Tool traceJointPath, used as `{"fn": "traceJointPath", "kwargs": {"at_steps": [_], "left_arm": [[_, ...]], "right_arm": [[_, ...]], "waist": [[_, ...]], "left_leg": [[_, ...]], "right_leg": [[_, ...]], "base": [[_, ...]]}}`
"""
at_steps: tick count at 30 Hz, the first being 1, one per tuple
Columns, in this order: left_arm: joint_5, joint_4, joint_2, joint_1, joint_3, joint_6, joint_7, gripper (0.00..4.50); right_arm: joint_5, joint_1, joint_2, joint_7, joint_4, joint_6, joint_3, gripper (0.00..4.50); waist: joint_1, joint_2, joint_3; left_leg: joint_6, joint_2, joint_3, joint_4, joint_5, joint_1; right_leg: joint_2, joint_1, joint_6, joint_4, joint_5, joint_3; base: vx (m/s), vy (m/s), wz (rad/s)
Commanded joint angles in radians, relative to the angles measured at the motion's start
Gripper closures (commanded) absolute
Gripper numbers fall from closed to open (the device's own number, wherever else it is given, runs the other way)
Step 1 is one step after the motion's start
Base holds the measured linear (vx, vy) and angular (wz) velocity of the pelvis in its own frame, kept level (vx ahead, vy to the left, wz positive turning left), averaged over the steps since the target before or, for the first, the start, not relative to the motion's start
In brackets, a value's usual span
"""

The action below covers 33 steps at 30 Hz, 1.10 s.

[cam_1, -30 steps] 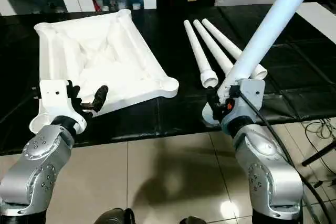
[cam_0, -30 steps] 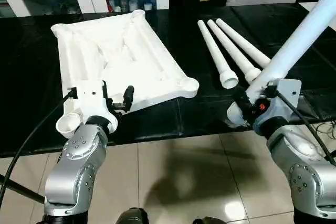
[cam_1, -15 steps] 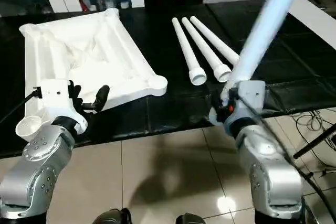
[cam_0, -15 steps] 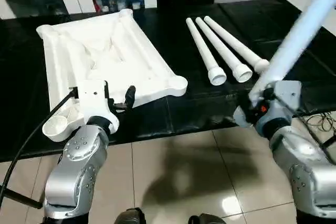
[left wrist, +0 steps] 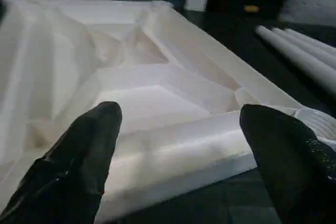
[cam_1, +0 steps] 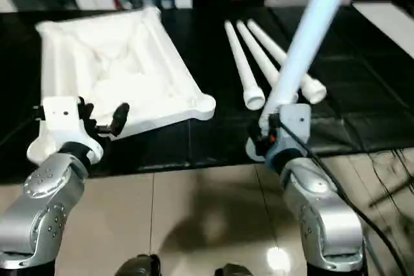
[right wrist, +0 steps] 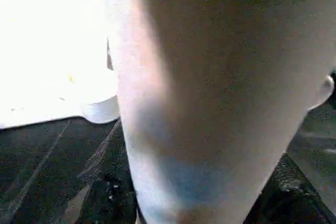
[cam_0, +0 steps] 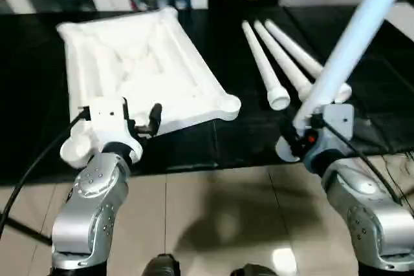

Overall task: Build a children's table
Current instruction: Move to table

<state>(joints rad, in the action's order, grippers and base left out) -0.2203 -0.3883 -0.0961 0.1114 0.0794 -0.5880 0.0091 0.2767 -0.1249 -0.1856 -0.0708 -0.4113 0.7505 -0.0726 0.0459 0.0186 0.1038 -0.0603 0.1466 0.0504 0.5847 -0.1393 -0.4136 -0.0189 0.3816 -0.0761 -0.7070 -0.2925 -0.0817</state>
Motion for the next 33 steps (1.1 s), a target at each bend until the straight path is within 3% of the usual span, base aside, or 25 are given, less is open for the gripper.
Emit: {"fn": "traceJointPath", "kwargs": {"at_steps": [1,2,3,4,5,7,9,10,11,12,14,15,16,17,19,20,21,23,26,27,28,30,31,32,33], "left_arm": [[0.005,-0.001,0.005,0.005,-0.016,-0.018,0.007,0.47],[0.005,-0.001,0.005,0.007,-0.017,-0.018,0.007,0.47],[0.007,0.002,0.004,0.009,-0.021,-0.013,0.003,0.47],[0.009,0.003,0.003,0.007,-0.024,-0.010,0.001,0.47],[0.010,0.003,0.003,0.006,-0.025,-0.009,0.000,0.47],[0.016,0.001,-0.001,0.003,-0.032,-0.008,-0.003,0.47],[0.022,-0.001,-0.004,0.003,-0.041,-0.007,-0.009,0.47],[0.023,-0.001,-0.003,0.003,-0.041,-0.007,-0.010,0.47],[0.024,0.000,-0.001,0.004,-0.041,-0.007,-0.012,0.47],[0.023,0.000,0.000,0.001,-0.040,-0.005,-0.012,0.47],[0.023,0.001,0.001,0.000,-0.039,-0.001,-0.011,0.47],[0.024,0.003,0.001,-0.001,-0.040,0.001,-0.011,0.47],[0.023,0.006,-0.002,0.003,-0.043,0.009,-0.016,0.47],[0.022,0.006,-0.003,0.006,-0.044,0.014,-0.020,0.47],[0.016,0.006,-0.002,0.008,-0.042,0.024,-0.025,0.47],[0.013,0.006,0.000,0.008,-0.039,0.027,-0.027,0.47],[0.002,0.001,0.003,0.005,-0.035,0.028,-0.033,0.47],[-0.004,-0.006,0.006,0.001,-0.031,0.027,-0.039,0.47],[0.001,-0.008,0.005,0.001,-0.030,0.025,-0.039,0.47],[0.000,-0.008,0.004,0.002,-0.030,0.025,-0.040,0.47],[-0.002,-0.010,0.001,0.001,-0.030,0.026,-0.045,0.47],[-0.006,-0.009,0.002,0.002,-0.024,0.027,-0.047,0.47],[-0.006,-0.009,0.002,0.002,-0.024,0.027,-0.047,0.47],[-0.007,-0.008,0.003,0.004,-0.021,0.028,-0.047,0.47],[-0.008,-0.006,0.003,0.005,-0.019,0.028,-0.048,0.47]], "right_arm": [[0.000,-0.003,-0.012,0.006,-0.011,-0.006,-0.033,2.59],[0.001,-0.005,-0.013,0.005,-0.010,-0.005,-0.033,2.59],[0.008,-0.003,-0.017,-0.005,-0.009,0.003,-0.027,2.59],[0.007,0.002,-0.015,0.000,-0.012,0.011,-0.027,2.59],[0.006,0.005,-0.014,0.003,-0.015,0.016,-0.028,2.59],[0.035,0.011,0.016,0.012,-0.026,0.018,-0.063,2.59],[0.048,0.006,0.029,0.015,-0.026,0.023,-0.080,2.59],[0.048,0.005,0.028,0.015,-0.026,0.024,-0.080,2.59],[0.053,0.004,0.029,0.011,-0.025,0.026,-0.079,2.59],[0.058,0.009,0.030,0.009,-0.031,0.030,-0.078,2.59],[0.053,0.009,0.031,0.013,-0.036,0.032,-0.075,2.59],[0.047,0.008,0.032,0.017,-0.037,0.031,-0.071,2.59],[0.012,0.004,0.003,0.000,-0.023,0.018,-0.033,2.59],[-0.003,0.003,-0.010,-0.009,-0.019,0.011,-0.014,2.59],[-0.032,0.000,-0.022,-0.009,-0.021,-0.005,0.009,2.59],[-0.033,-0.001,-0.019,-0.006,-0.023,-0.009,0.010,2.59],[-0.038,0.000,-0.020,-0.003,-0.028,-0.019,0.013,2.59],[-0.039,-0.002,-0.020,-0.003,-0.032,-0.027,0.017,2.59],[-0.044,-0.008,-0.022,-0.007,-0.028,-0.024,0.030,2.59],[-0.050,-0.011,-0.026,-0.008,-0.025,-0.026,0.038,2.59],[-0.053,-0.013,-0.031,-0.018,-0.024,-0.032,0.052,2.59],[-0.055,-0.013,-0.027,-0.021,-0.026,-0.035,0.056,2.59],[-0.055,-0.013,-0.027,-0.021,-0.026,-0.035,0.056,2.59],[-0.057,-0.013,-0.026,-0.021,-0.026,-0.035,0.056,2.59],[-0.059,-0.014,-0.025,-0.022,-0.025,-0.036,0.057,2.59]], "waist": [[0.043,-0.024,-0.048],[0.050,-0.037,-0.024],[0.058,-0.047,-0.030],[0.060,-0.033,-0.039],[0.057,-0.017,-0.044],[0.040,0.008,-0.067],[0.024,0.024,-0.062],[0.025,0.013,-0.058],[0.039,-0.010,-0.043],[0.060,-0.005,-0.032],[0.059,-0.001,-0.036],[0.046,0.020,-0.050],[0.025,0.045,-0.067],[0.018,0.047,-0.067],[0.006,0.034,-0.059],[0.022,-0.004,-0.051],[0.036,-0.009,-0.032],[0.041,0.001,-0.027],[0.008,0.029,-0.020],[-0.010,0.042,-0.011],[-0.017,0.048,-0.011],[-0.012,0.039,-0.005],[-0.025,0.015,0.000],[-0.011,-0.008,0.002],[0.016,-0.015,0.000]], "left_leg": [[0.146,-0.053,0.073,0.153,-0.189,-0.025],[0.097,-0.057,0.070,0.141,-0.101,-0.042],[0.108,-0.052,0.063,0.083,-0.103,-0.032],[0.138,-0.028,0.046,0.038,-0.107,-0.005],[0.153,-0.009,0.036,0.016,-0.109,0.005],[0.214,0.100,-0.017,-0.021,-0.128,0.050],[0.271,0.214,-0.077,-0.047,-0.143,0.057],[0.248,0.186,-0.062,-0.035,-0.165,0.048],[0.160,0.052,0.010,0.008,-0.171,0.011],[0.124,-0.016,0.051,0.042,-0.110,0.019],[0.127,-0.004,0.047,0.008,-0.073,0.012],[0.141,0.060,0.013,-0.019,-0.094,0.037],[0.195,0.191,-0.060,-0.050,-0.130,0.068],[0.230,0.238,-0.087,-0.065,-0.131,0.068],[0.220,0.189,-0.063,-0.046,-0.154,0.075],[0.139,0.052,0.013,0.000,-0.171,0.023],[0.116,0.007,0.037,0.035,-0.114,0.025],[0.122,0.019,0.041,0.003,-0.095,0.026],[0.061,0.098,0.000,-0.057,-0.479,0.102],[0.034,0.134,-0.030,-0.092,-0.701,0.120],[0.012,0.165,-0.053,-0.148,-0.896,0.121],[0.015,0.141,-0.024,-0.167,-0.990,0.137],[0.034,0.111,-0.004,-0.147,-0.950,0.137],[0.044,0.017,0.039,-0.043,-0.639,0.084],[0.125,-0.025,0.052,0.123,-0.232,0.053]], "right_leg": [[-0.165,-0.073,-0.196,0.224,-0.307,0.127],[-0.151,-0.061,0.073,0.220,-0.409,0.120],[-0.141,-0.081,0.299,0.210,-0.374,0.136],[-0.138,-0.087,0.373,0.214,-0.277,0.119],[-0.132,-0.088,0.368,0.215,-0.206,0.107],[-0.111,-0.056,0.322,0.187,-0.065,0.070],[-0.197,-0.034,0.134,0.102,0.060,0.114],[-0.209,-0.036,0.116,0.115,0.064,0.130],[-0.198,-0.074,0.177,0.184,-0.070,0.123],[-0.160,-0.073,0.317,0.235,-0.357,0.108],[-0.102,-0.078,0.396,0.248,-0.342,0.067],[-0.092,-0.070,0.378,0.234,-0.212,0.038],[-0.132,-0.060,0.250,0.172,-0.075,0.045],[-0.153,-0.048,0.184,0.113,0.000,0.062],[-0.195,-0.014,0.035,0.100,0.124,0.114],[-0.203,-0.063,0.067,0.173,0.086,0.131],[-0.198,-0.070,0.140,0.217,-0.230,0.114],[-0.148,-0.063,0.178,0.237,-0.444,0.088],[-0.119,-0.048,0.113,0.238,-0.549,0.038],[-0.106,-0.059,0.075,0.206,-0.473,0.020],[-0.085,-0.076,0.049,0.092,-0.311,0.018],[-0.075,-0.040,0.018,0.041,-0.117,0.033],[-0.086,-0.037,0.011,0.085,-0.168,0.054],[-0.180,-0.100,0.043,0.218,-0.621,0.113],[-0.242,-0.112,0.043,0.292,-0.935,0.187]], "base": [[-0.011,-0.235,0.02],[-0.030,-0.212,-0.01],[-0.030,-0.212,-0.01],[-0.039,-0.167,0.02],[-0.024,-0.115,0.02],[-0.021,-0.105,0.05],[-0.017,-0.085,0.06],[-0.017,-0.054,0.03],[-0.036,-0.058,0.05],[-0.036,-0.058,0.05],[0.000,0.000,0.00],[0.000,0.000,0.00],[0.000,0.000,0.00],[0.001,0.063,0.01],[0.000,0.032,0.00],[0.000,0.000,0.00],[0.000,0.000,0.00],[0.000,0.000,0.00],[-0.013,0.046,0.00],[-0.008,0.075,-0.01],[0.015,0.073,-0.08],[0.000,0.000,0.00],[0.000,0.000,0.00],[0.000,0.000,0.00],[0.000,0.000,0.00]]}}
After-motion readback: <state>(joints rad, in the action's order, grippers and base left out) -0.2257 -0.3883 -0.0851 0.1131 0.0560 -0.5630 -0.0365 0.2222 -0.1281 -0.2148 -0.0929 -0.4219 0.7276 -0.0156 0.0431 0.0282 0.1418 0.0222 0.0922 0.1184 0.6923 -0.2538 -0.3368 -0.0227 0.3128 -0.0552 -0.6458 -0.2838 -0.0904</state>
